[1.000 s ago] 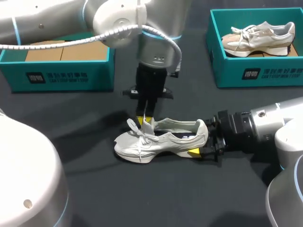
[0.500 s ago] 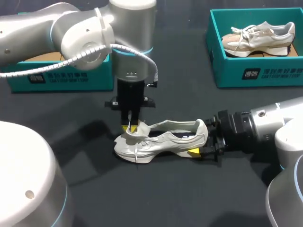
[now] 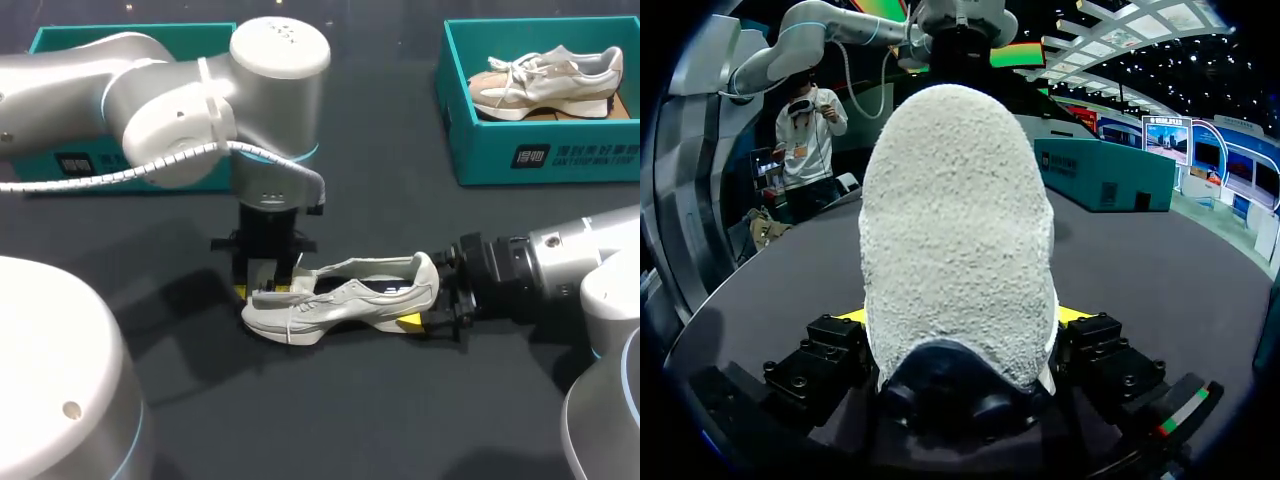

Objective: Take the shoe out of the shoebox, open the shoe tongue, remove and reinsert the insole, then place the shoe into the shoebox

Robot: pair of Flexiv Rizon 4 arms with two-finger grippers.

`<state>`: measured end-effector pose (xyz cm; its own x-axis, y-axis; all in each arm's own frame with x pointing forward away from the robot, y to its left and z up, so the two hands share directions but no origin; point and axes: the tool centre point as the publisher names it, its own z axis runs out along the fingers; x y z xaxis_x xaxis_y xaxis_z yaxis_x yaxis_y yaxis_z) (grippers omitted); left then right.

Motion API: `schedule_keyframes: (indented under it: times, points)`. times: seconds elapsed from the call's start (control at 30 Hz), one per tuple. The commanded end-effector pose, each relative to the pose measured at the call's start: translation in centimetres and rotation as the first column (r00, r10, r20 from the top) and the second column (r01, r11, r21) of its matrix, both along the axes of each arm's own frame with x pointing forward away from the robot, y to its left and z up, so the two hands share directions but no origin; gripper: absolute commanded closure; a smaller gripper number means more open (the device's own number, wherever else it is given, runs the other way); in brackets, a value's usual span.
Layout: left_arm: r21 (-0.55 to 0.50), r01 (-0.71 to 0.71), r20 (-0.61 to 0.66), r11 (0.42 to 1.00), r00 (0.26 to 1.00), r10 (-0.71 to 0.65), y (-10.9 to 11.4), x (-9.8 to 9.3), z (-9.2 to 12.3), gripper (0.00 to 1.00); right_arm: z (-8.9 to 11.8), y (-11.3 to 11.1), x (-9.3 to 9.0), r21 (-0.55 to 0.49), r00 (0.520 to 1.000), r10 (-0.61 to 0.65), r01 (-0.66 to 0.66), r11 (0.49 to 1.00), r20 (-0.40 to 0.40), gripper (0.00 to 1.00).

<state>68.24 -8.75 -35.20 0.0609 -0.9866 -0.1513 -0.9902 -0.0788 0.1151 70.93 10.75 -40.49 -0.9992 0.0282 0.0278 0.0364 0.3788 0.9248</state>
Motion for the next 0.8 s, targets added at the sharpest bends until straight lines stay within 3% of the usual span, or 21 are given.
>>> schedule_keyframes:
  times: [0.03, 0.1, 0.17, 0.5, 0.63, 0.73, 0.8]
  points:
    - [0.037, 0.013, 0.005, 0.999, 1.0, -0.013, 0.2, 0.3, -0.3, 0.39, 0.0, 0.1, -0.1, -0.004, 1.0, -0.002, 0.002, 1.0, 0.0, 1.0]
    - [0.048, 0.02, 0.016, 0.999, 1.0, -0.021, 0.4, 0.3, -0.2, 0.29, 0.0, 0.1, -0.1, -0.004, 1.0, -0.002, 0.002, 1.0, 0.0, 1.0]
    - [0.032, 0.034, 0.005, 0.999, 0.999, -0.035, 0.6, 0.3, 0.4, 0.27, 0.0, 0.1, -0.1, -0.004, 1.0, -0.002, 0.002, 1.0, 0.0, 1.0]
    - [-0.194, 0.161, 0.007, 0.968, 0.987, -0.163, -1.1, 1.5, 7.7, 0.29, 0.0, 0.1, -0.1, -0.004, 1.0, -0.002, 0.002, 1.0, 0.0, 1.0]
    - [-0.266, 0.298, 0.009, 0.917, 0.952, -0.307, -2.4, 1.5, 10.4, 0.24, 0.0, 0.1, -0.1, -0.004, 1.0, -0.002, 0.002, 1.0, 0.0, 1.0]
    - [-0.281, 0.44, 0.025, 0.853, 0.892, -0.452, -3.4, 1.4, 11.8, 0.12, 0.0, 0.1, -0.1, -0.004, 1.0, -0.002, 0.002, 1.0, 0.0, 1.0]
    - [-0.286, 0.505, 0.039, 0.814, 0.855, -0.517, -4.2, 1.3, 12.7, 0.13, 0.0, 0.1, -0.1, -0.004, 1.0, -0.002, 0.002, 1.0, 0.0, 1.0]
